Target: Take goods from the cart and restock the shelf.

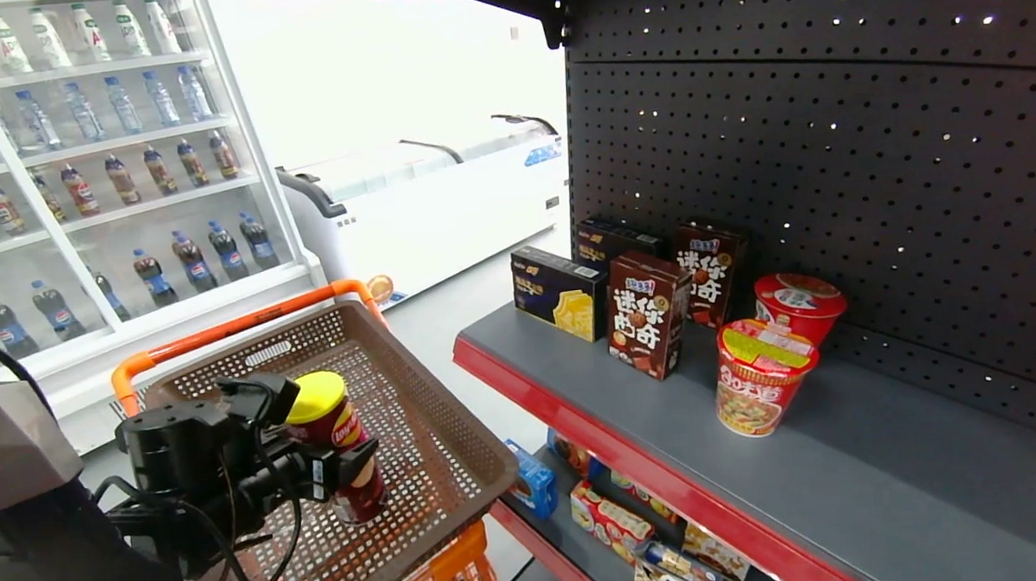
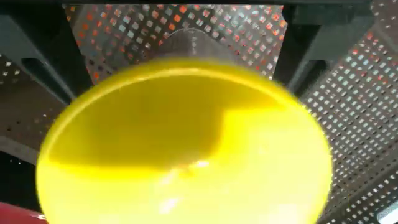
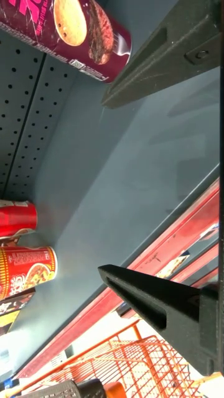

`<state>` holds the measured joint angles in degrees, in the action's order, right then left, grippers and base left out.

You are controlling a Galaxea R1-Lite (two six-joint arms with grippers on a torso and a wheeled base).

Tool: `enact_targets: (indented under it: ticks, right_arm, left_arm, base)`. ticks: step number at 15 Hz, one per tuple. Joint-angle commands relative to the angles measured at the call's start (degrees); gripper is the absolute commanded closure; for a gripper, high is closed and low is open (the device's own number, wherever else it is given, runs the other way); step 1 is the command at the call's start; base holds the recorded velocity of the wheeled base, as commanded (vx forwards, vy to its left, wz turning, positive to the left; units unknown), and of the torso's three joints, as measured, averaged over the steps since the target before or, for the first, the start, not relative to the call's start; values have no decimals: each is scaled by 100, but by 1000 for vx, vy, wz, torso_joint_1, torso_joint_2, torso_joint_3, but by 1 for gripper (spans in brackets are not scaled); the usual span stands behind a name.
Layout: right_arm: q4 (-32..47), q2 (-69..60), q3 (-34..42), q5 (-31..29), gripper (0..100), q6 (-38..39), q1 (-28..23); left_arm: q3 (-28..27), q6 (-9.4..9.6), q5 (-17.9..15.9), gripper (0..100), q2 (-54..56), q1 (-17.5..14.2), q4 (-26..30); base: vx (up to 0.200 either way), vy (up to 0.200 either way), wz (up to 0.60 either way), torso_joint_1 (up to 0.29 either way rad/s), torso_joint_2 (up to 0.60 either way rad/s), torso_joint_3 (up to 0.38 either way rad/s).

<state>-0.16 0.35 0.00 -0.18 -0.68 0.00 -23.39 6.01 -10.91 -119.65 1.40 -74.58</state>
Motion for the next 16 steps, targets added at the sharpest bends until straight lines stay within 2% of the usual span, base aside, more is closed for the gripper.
enact_targets:
  ticks: [1, 10, 11, 12, 15, 16]
  right_arm:
    - [-2, 9, 0, 1, 0, -2, 0]
    - [-2, 9, 0, 1, 0, -2, 0]
    - [-2, 9, 0, 1, 0, -2, 0]
    - [-2, 9, 0, 1, 0, -2, 0]
    - [-2, 9, 0, 1, 0, -2, 0]
    - [-2, 9, 0, 1, 0, -2, 0]
  left_arm:
    - [10, -3, 1, 0, -445, 53, -267]
    - [-271, -3, 1, 0, -1087, 80, -821]
    - [-297, -12, 1, 100, -1095, 80, -821]
    - [-447, 14, 54, 100, -1122, 88, -751]
    - [-341, -12, 406, 100, -955, 97, -716]
    - [-192, -30, 616, 100, -621, 88, -672]
  base:
    - [0, 0, 0, 0, 0, 0]
    - [0, 0, 0, 0, 0, 0]
    - [0, 0, 0, 0, 0, 0]
    - [0, 0, 0, 0, 0, 0]
    - [0, 0, 0, 0, 0, 0]
    - [0, 0, 0, 0, 0, 0]
